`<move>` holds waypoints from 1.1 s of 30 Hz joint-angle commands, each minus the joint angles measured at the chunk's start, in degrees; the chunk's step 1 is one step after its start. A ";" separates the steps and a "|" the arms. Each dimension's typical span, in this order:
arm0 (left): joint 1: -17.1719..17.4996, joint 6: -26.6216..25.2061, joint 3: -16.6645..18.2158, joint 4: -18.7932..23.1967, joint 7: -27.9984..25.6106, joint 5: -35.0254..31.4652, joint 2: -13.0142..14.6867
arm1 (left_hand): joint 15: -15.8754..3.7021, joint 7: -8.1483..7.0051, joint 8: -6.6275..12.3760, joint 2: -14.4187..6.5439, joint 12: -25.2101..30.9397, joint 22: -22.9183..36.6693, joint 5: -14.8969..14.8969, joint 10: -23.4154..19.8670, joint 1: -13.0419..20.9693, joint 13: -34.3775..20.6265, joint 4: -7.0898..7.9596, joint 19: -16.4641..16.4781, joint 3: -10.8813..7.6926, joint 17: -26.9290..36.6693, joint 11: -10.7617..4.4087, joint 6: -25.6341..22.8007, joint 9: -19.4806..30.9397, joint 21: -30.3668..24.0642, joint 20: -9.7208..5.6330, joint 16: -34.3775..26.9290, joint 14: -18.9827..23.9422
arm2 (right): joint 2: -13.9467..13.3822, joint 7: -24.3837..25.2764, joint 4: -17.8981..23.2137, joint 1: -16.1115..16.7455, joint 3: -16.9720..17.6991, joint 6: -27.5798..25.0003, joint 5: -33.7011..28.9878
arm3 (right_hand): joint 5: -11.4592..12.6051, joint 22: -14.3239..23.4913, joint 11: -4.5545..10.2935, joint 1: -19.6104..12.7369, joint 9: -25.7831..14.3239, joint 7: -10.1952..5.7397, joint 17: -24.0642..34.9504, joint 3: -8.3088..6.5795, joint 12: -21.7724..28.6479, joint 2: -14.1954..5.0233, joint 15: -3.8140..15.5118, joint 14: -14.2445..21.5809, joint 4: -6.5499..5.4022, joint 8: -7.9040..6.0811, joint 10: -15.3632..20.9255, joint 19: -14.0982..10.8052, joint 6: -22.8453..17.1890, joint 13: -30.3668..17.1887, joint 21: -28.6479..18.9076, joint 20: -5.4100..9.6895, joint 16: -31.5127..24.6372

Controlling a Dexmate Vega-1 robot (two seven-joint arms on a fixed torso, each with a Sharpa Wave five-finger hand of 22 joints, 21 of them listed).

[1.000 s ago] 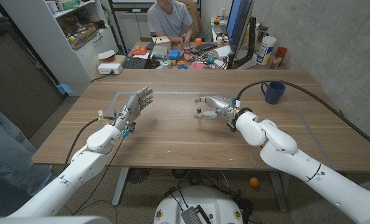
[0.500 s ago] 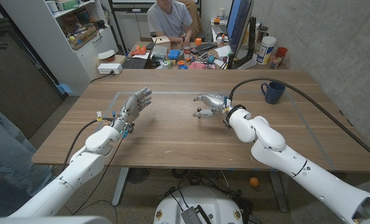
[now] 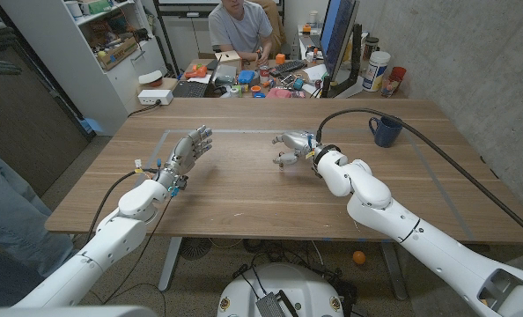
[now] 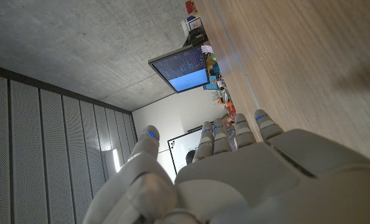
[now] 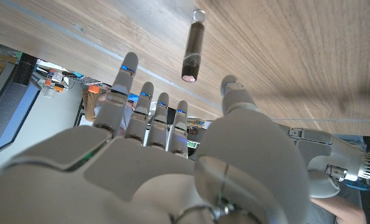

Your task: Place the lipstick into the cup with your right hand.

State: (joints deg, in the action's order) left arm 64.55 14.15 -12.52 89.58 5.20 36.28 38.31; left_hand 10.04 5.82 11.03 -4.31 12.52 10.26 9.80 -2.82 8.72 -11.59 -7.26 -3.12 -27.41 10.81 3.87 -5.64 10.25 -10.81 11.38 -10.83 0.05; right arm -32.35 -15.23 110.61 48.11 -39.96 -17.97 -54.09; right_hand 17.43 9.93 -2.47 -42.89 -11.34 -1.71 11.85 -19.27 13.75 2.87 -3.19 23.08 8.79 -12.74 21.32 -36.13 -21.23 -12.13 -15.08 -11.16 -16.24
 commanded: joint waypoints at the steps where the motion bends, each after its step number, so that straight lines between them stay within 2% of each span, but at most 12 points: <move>1: 0.23 -0.72 0.19 -0.22 0.20 0.27 0.06 | -0.14 0.35 0.31 0.06 0.31 0.16 0.30 0.04 0.32 -0.21 -0.12 -0.19 -0.23 0.08 -0.09 -0.45 0.18 -0.30 0.49 -0.35 -0.04 | 1.70 -1.23 -4.12 -1.66 -0.56 1.11 -2.72 | -0.32 0.08 -0.05 -0.89 -0.32 0.02 0.15 -0.52 0.34 0.06 0.21 1.34 -0.04 -0.43 1.39 -2.67 -1.11 -0.33 -0.67 0.59 -0.41; 6: 0.16 -1.02 0.24 -0.28 -0.04 0.18 0.01 | -0.12 0.31 0.29 0.05 0.32 0.16 0.30 0.02 0.30 -0.22 -0.12 -0.22 -0.25 0.09 -0.08 -0.48 0.19 -0.32 0.50 -0.37 0.00 | 1.83 -1.46 -4.80 -1.73 -0.47 1.26 -3.06 | -0.44 0.01 0.32 -1.26 -0.34 -0.05 0.26 -0.79 0.43 -0.17 0.61 2.28 -0.07 -0.47 2.03 -3.81 -1.53 -0.36 -0.75 0.87 -0.65; 26: -0.89 -1.70 -0.24 -1.54 0.14 0.18 -1.05 | -0.27 0.44 0.24 -0.05 0.33 0.17 0.32 -0.03 0.24 -0.24 -0.12 -0.24 -0.38 0.11 0.04 -0.66 0.20 -0.39 0.39 -0.38 0.04 | 1.78 -4.54 -3.79 -1.17 -0.36 0.66 -4.93 | -1.37 0.04 0.99 -2.70 -0.44 -0.60 1.19 -1.95 1.41 -0.81 3.02 9.48 -0.24 -1.59 6.70 -9.65 -6.68 -0.59 -1.18 4.31 -2.88; 30: -1.17 -1.89 -0.44 -1.84 0.30 0.14 -1.28 | -0.27 0.47 0.23 -0.08 0.34 0.17 0.33 -0.06 0.24 -0.24 -0.12 -0.22 -0.42 0.11 0.07 -0.68 0.20 -0.42 0.33 -0.39 0.07 | 2.01 -4.14 -3.80 -0.84 -0.36 0.44 -5.61 | -1.61 0.09 1.79 -3.22 -0.49 -1.08 1.51 -2.23 1.94 -1.07 3.63 11.43 -0.17 -2.03 8.36 -10.67 -8.47 -0.74 -1.18 5.10 -3.57; 33: -1.32 -2.07 -0.55 -1.93 0.40 0.09 -1.36 | -0.25 0.49 0.23 -0.10 0.33 0.17 0.33 -0.06 0.24 -0.24 -0.12 -0.25 -0.44 0.11 0.04 -0.72 0.21 -0.42 0.32 -0.38 0.08 | 2.36 -4.28 -3.76 -0.65 -0.51 -0.09 -6.36 | -1.75 0.11 2.15 -3.74 -0.53 -1.31 1.60 -2.46 2.48 -1.08 3.13 12.29 0.00 -2.17 9.79 -11.02 -9.29 -0.89 -1.07 5.27 -3.75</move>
State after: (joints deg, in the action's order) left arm 63.91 12.50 -12.55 88.38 5.17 36.48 37.48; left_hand 9.82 6.14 11.03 -4.31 12.52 10.25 9.80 -2.82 8.72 -11.59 -7.26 -3.22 -27.41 10.80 3.88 -5.95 10.24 -10.81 11.48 -10.83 0.27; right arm -30.57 -19.04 106.49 46.78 -40.32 -17.06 -58.70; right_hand 15.87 9.87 -0.59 -45.76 -11.59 -3.04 13.20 -21.06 15.57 1.98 0.20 34.44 8.85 -14.54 29.94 -46.53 -29.52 -12.67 -15.97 -6.03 -19.52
